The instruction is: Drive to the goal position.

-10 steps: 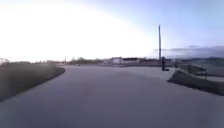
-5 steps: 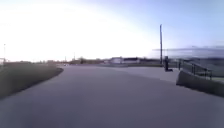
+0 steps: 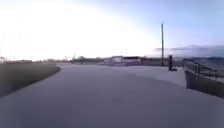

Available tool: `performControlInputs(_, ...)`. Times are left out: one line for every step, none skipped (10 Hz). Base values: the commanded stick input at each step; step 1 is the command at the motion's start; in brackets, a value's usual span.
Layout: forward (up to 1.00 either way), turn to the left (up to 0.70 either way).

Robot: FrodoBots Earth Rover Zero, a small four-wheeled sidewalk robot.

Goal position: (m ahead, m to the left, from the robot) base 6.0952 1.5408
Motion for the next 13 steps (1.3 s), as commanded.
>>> performControlInputs(0.86, 0.03)
performControlInputs(0.86, 0.03)
performControlInputs(0.87, 0.03)
performControlInputs(0.86, 0.03)
performControlInputs(0.86, 0.03)
performControlInputs(0.84, 0.03)
performControlInputs(0.84, 0.03)
performControlInputs(0.85, 0.03)
performControlInputs(0.85, 0.03)
performControlInputs(0.86, 0.03)
performControlInputs(0.86, 0.03)
performControlInputs(0.85, 0.03)
performControlInputs(0.85, 0.03)
